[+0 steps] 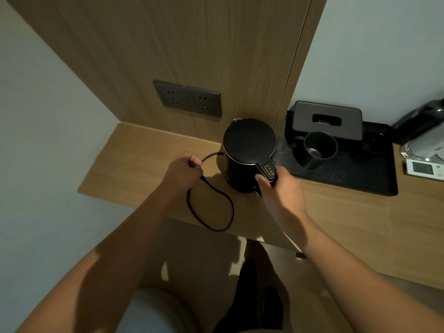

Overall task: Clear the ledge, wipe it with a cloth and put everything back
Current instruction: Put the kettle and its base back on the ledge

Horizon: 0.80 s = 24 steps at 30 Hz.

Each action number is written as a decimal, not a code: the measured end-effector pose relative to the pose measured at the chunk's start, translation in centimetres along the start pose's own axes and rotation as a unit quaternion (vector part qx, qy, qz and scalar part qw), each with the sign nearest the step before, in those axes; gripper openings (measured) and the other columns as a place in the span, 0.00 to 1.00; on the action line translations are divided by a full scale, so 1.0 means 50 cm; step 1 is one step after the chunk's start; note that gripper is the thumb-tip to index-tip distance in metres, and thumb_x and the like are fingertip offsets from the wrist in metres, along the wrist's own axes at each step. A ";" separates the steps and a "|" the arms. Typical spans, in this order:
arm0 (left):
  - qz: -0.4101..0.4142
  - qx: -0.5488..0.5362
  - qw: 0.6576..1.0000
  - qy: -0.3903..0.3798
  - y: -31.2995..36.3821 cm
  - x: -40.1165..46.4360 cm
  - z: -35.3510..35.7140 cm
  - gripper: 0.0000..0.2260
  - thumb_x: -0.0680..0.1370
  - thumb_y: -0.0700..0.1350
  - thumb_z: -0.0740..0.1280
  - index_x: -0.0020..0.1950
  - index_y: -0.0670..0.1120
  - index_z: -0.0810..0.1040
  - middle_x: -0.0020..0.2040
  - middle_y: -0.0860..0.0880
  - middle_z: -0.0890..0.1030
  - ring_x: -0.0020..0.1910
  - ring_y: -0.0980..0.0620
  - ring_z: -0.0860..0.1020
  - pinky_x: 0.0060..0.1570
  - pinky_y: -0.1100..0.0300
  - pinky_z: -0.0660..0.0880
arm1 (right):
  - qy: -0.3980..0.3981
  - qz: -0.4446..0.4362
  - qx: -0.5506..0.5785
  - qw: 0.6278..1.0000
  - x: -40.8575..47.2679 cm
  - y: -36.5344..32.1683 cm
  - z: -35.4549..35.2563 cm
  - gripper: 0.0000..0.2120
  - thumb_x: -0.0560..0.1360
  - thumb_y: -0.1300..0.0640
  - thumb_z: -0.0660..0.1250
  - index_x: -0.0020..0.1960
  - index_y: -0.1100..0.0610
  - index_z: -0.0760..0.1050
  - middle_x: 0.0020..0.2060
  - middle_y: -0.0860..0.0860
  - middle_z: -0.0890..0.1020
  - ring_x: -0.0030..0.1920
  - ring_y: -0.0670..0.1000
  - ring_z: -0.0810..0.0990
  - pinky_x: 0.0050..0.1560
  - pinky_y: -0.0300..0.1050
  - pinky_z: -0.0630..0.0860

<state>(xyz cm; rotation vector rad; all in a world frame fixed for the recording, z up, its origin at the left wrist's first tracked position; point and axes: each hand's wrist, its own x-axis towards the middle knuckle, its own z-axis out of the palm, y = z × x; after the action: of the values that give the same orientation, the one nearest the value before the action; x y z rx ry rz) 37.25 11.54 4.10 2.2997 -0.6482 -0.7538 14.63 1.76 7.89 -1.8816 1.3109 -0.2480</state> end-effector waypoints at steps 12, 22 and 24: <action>0.062 0.039 0.997 0.008 0.128 -0.213 0.063 0.09 0.77 0.41 0.70 0.55 0.52 0.76 0.47 0.57 0.80 0.44 0.61 0.78 0.42 0.71 0.72 | -0.043 -0.018 0.186 0.981 -0.066 0.118 -0.028 0.27 0.81 0.47 0.63 0.76 0.54 0.63 0.71 0.48 0.71 0.70 0.49 0.70 0.69 0.51 0.71; 0.402 0.321 0.855 -0.070 0.382 -0.186 0.099 0.13 0.81 0.45 0.66 0.65 0.50 0.74 0.63 0.50 0.78 0.62 0.49 0.75 0.62 0.51 0.73 | -0.048 0.035 0.145 0.988 0.000 0.151 -0.044 0.11 0.83 0.52 0.58 0.47 0.54 0.76 0.41 0.51 0.81 0.43 0.52 0.78 0.40 0.43 0.71; 0.432 0.351 0.830 -0.021 0.400 -0.145 0.089 0.14 0.81 0.47 0.67 0.67 0.51 0.74 0.63 0.52 0.79 0.62 0.49 0.76 0.65 0.49 0.73 | -0.032 0.068 0.113 0.991 0.041 0.146 -0.056 0.11 0.84 0.50 0.57 0.52 0.55 0.75 0.45 0.51 0.80 0.45 0.52 0.77 0.43 0.47 0.70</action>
<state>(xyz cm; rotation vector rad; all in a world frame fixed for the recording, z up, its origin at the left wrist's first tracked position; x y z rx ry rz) 24.17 0.48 17.46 2.1686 -2.0672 -0.1041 8.88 -2.36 3.97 -1.5916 1.3024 -0.2520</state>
